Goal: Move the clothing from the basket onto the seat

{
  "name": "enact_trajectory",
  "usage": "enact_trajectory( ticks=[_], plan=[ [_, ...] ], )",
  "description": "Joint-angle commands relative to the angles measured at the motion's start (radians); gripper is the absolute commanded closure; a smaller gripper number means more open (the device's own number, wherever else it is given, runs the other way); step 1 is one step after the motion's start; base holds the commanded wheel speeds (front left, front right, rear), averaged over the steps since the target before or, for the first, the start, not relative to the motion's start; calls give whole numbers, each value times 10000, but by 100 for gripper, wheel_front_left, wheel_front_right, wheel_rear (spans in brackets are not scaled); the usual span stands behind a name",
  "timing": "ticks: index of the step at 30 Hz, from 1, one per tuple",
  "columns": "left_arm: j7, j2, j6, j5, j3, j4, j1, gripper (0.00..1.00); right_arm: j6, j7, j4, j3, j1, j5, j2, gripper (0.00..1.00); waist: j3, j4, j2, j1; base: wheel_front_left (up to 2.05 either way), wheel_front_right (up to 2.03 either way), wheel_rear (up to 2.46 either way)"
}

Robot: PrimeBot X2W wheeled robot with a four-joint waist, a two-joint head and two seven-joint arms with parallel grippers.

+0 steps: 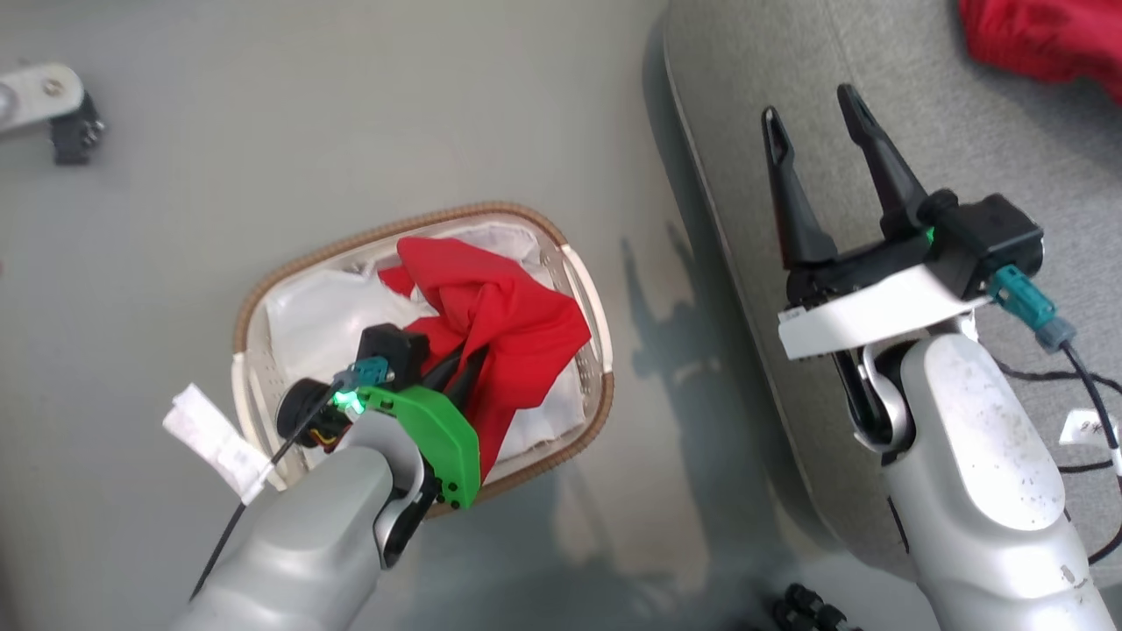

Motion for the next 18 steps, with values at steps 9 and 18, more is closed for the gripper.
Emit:
enact_trajectory(
  ticks=[9,18],
  plan=[
    [-34,-82,-22,1980,2529,-1557,1808,100,-10,-22,638,-112,1133,-120,-45,0,-2987,866,0,0,0,0,0],
    [-35,-362,-28,3375,4282,-3161,3014,100,-10,-22,929,-185,2036,-106,-43,0,-4093,1146,0,0,0,0,0]
  ],
)
